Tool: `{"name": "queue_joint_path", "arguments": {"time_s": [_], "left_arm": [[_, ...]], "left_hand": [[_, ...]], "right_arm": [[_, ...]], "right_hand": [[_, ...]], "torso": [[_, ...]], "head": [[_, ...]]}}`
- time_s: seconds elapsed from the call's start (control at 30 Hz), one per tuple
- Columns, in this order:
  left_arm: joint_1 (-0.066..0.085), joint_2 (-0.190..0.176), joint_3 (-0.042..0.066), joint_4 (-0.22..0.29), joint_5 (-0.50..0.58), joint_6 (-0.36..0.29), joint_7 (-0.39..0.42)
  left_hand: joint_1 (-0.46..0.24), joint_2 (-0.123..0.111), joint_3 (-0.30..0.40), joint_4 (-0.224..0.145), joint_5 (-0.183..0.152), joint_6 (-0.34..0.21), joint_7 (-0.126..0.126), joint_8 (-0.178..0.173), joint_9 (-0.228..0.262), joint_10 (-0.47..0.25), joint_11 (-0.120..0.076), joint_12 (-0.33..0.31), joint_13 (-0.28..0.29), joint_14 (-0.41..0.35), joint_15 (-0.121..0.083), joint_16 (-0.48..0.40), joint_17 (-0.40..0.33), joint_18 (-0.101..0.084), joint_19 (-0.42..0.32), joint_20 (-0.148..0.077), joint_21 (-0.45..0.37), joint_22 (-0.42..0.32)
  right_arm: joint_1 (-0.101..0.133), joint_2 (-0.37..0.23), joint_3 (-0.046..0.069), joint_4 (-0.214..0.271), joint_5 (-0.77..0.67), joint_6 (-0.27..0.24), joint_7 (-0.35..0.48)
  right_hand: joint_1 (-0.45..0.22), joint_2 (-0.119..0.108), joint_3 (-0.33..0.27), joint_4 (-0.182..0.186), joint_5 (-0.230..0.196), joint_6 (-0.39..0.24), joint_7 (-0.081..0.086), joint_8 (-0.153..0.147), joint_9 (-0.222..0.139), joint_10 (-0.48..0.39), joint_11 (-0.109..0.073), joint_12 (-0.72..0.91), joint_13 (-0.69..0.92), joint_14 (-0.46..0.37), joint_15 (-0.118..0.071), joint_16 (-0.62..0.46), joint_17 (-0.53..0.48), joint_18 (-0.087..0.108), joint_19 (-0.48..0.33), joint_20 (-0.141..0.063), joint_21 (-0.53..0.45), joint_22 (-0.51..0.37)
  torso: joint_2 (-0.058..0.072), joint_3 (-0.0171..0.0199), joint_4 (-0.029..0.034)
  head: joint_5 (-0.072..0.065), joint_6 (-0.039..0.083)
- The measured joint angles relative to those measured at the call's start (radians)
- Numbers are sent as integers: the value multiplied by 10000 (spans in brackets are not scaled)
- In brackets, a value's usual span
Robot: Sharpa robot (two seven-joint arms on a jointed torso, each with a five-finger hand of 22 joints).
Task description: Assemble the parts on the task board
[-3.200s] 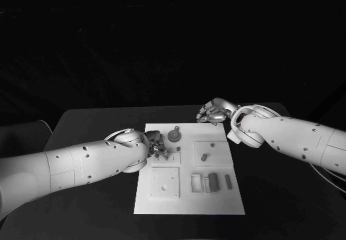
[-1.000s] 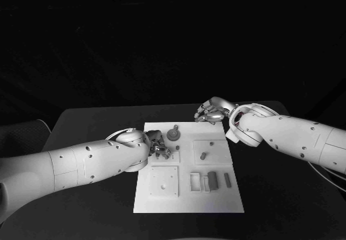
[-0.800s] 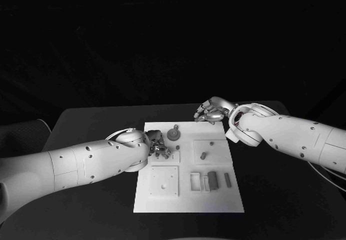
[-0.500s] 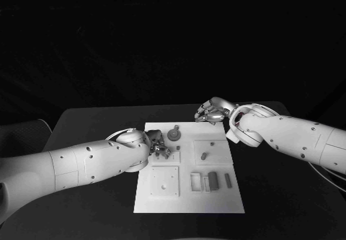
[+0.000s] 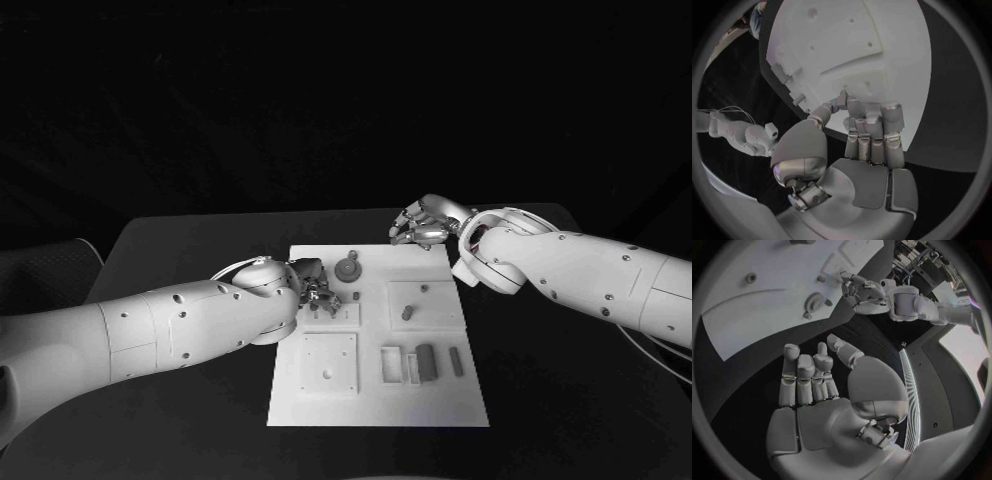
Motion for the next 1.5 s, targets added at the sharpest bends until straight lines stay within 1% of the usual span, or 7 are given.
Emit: {"name": "queue_joint_path", "arguments": {"time_s": [0.53,0.7,0.97,1.1,1.27,1.37,1.5], "left_arm": [[-1,16,0,3,8,58,1],[-1,43,0,-13,10,80,0],[-1,41,0,-51,10,128,-13],[-1,39,0,-53,10,152,-23],[-1,41,0,-53,-6,168,-33],[-1,66,0,-82,-54,176,-34],[-26,106,2,-117,-124,182,-34]], "left_hand": [[0,0,-10,-9,-3,5,0,55,2,0,1,39,-2,5,-5,0,-34,0,11,5,39,7],[66,-66,18,18,-20,5,1,76,3,0,2,61,5,5,-5,28,-40,-1,12,6,40,6],[78,-79,88,88,-219,5,0,137,3,0,2,79,5,6,-6,48,-72,-1,42,6,78,5],[72,-85,128,129,-405,5,1,158,2,0,2,79,4,6,-6,48,-98,0,42,6,78,5],[-34,-190,103,216,-526,6,1,255,7,0,3,117,4,6,-6,80,-113,0,43,8,78,4],[-100,-257,89,256,-604,6,3,277,145,0,3,117,2,9,-9,87,-123,-1,38,3,78,4],[-124,-280,99,268,-761,23,20,290,153,1,3,117,-11,17,-17,87,-136,-1,1,-32,78,3]], "right_arm": [[0,1,0,0,1,20,10],[0,7,0,48,5,24,25],[0,5,0,56,15,35,38],[0,3,0,54,20,43,41],[0,7,0,54,26,53,44],[0,7,0,54,29,63,45],[0,10,0,54,33,79,47]], "right_hand": [[0,0,0,0,0,-21,20,0,8,-38,38,0,0,-31,-11,0,0,-2,0,0,0,0],[0,0,0,0,0,-22,18,0,7,-37,37,0,0,-7,-44,0,0,-2,0,0,0,0],[0,0,0,0,0,-33,7,0,7,-37,37,0,0,-6,-44,0,-9,-2,0,0,0,0],[0,0,0,0,0,-33,6,-42,6,-37,37,0,0,-3,-40,0,-9,-2,0,0,0,0],[0,0,0,0,0,-33,4,-42,6,-37,37,0,0,-1,-38,0,-9,-3,0,0,0,0],[0,0,0,0,0,-37,7,-42,6,-37,37,0,0,0,-37,0,-9,-2,0,0,0,0],[0,0,0,0,0,-61,29,-42,5,-37,37,0,0,0,-35,0,-9,-2,0,0,0,0]], "torso": [[0,-2,2],[0,0,2],[1,0,-1],[1,0,0],[1,0,3],[1,0,2],[1,0,-2]], "head": [[-12,-14],[-20,-26],[-22,-36],[-19,-48],[-19,-58],[19,-58],[41,-68]]}}
